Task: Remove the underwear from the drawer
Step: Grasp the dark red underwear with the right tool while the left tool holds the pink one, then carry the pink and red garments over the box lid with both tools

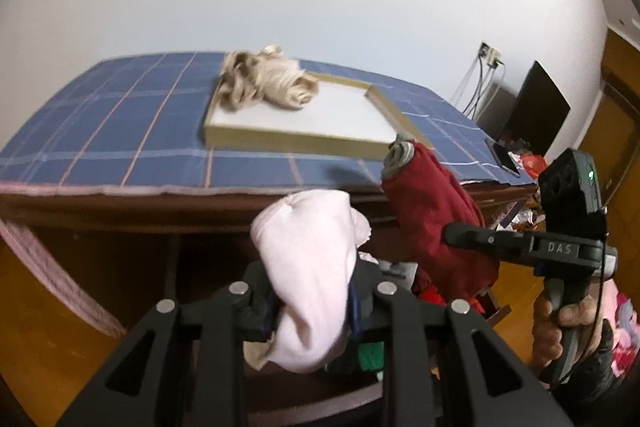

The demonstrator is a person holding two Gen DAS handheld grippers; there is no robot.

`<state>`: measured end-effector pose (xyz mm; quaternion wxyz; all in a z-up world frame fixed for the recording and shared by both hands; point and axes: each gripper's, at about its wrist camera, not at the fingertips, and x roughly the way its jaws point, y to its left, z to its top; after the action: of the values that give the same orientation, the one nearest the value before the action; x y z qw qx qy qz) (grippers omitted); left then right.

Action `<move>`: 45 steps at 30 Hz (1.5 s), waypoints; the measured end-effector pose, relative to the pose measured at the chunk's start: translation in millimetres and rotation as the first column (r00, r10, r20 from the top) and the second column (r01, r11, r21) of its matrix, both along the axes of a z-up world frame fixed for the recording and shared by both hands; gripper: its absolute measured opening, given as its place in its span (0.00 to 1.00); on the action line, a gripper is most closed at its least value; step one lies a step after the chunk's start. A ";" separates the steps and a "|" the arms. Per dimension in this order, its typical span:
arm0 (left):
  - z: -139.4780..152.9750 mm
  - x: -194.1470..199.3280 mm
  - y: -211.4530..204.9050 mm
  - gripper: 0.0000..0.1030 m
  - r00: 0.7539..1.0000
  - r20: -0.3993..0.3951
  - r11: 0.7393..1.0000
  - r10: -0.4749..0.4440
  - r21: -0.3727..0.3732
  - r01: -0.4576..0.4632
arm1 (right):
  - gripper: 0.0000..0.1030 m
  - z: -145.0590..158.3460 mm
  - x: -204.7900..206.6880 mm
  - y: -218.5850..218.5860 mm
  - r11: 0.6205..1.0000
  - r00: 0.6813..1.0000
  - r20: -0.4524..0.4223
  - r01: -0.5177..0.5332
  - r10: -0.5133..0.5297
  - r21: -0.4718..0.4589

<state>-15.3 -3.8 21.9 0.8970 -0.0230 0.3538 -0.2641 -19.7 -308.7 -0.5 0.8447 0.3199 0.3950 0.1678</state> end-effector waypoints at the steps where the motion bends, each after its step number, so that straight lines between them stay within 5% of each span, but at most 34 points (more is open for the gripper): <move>1: 2.4 2.2 -3.1 0.24 1.000 0.006 1.000 -0.004 0.004 0.004 | 0.25 2.7 4.0 -0.4 1.000 1.000 0.008 0.006 -0.006 -0.007; 22: 40.4 84.1 -71.6 0.24 0.993 0.081 0.996 -0.089 0.026 0.087 | 0.25 58.0 72.8 -35.6 0.984 0.987 0.087 0.146 -0.137 -0.107; 31: 59.1 147.2 -92.8 0.24 0.994 0.093 0.995 0.062 -0.087 -0.054 | 0.25 57.0 128.3 -46.6 0.976 0.984 0.067 0.174 -0.166 -0.127; 45: 51.1 220.1 -142.7 0.24 0.977 0.076 0.975 0.201 -0.108 -0.192 | 0.26 43.2 221.6 -72.9 0.944 0.966 -0.002 0.252 -0.259 -0.214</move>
<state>204.8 -146.5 73.0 0.9308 -0.0915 0.2970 -0.1922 201.9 -381.6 42.6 0.8824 0.2791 0.3786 0.0090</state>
